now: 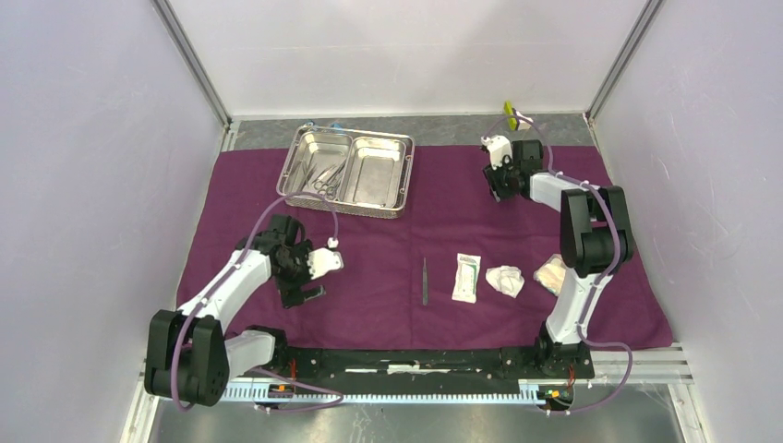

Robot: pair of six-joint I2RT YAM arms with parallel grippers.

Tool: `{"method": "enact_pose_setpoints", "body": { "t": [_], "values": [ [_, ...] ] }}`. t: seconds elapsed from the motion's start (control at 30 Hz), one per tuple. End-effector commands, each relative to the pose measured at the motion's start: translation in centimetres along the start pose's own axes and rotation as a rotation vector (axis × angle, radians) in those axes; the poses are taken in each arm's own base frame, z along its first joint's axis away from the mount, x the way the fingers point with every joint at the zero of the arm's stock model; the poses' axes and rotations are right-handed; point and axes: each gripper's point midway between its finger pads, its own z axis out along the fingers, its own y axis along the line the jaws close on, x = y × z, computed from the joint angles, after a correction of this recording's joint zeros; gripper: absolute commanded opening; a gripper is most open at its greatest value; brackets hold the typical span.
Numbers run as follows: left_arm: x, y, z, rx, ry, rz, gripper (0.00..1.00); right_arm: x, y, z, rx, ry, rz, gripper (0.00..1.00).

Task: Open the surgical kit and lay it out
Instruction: Pick up the medical item from the container.

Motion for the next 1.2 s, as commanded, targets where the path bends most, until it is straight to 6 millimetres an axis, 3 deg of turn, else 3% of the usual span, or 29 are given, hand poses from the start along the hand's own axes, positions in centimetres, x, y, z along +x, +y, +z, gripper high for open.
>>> {"method": "enact_pose_setpoints", "body": {
  "t": [0.0, 0.23, 0.4, 0.7, 0.77, 0.8, 1.0, 1.17],
  "values": [
    [0.2, 0.1, 0.4, -0.011, 0.000, 0.139, 0.99, -0.5, -2.5, 0.6, 0.080, 0.027, 0.003, 0.44],
    [1.4, -1.6, 1.7, 0.047, 0.059, 0.257, 0.97, 1.0, -4.7, 1.1, 0.146, 0.091, -0.005, 0.43],
    [1.9, -3.2, 2.2, 0.113, 0.087, 0.346, 0.96, 1.5, -5.3, 1.0, 0.154, 0.103, -0.001, 0.44],
    [-1.0, -3.6, 0.6, 0.155, 0.009, 0.369, 0.96, 2.0, -6.2, -1.0, 0.171, 0.119, -0.022, 0.44],
    [-1.7, -3.1, 0.0, 0.147, -0.006, 0.358, 0.96, 2.3, -6.1, -1.5, 0.170, 0.130, -0.037, 0.44],
    [-2.2, -2.7, -0.4, 0.136, -0.016, 0.350, 0.96, 3.3, -7.4, -2.3, 0.190, 0.142, -0.017, 0.44],
    [-5.2, 0.4, -2.8, 0.045, -0.064, 0.289, 0.98, 6.2, -8.7, -4.9, 0.214, 0.197, -0.035, 0.44],
    [-8.5, 5.3, -5.0, -0.116, -0.161, 0.154, 1.00, 7.7, -9.1, -6.7, 0.212, 0.183, -0.031, 0.44]
  ]
}}
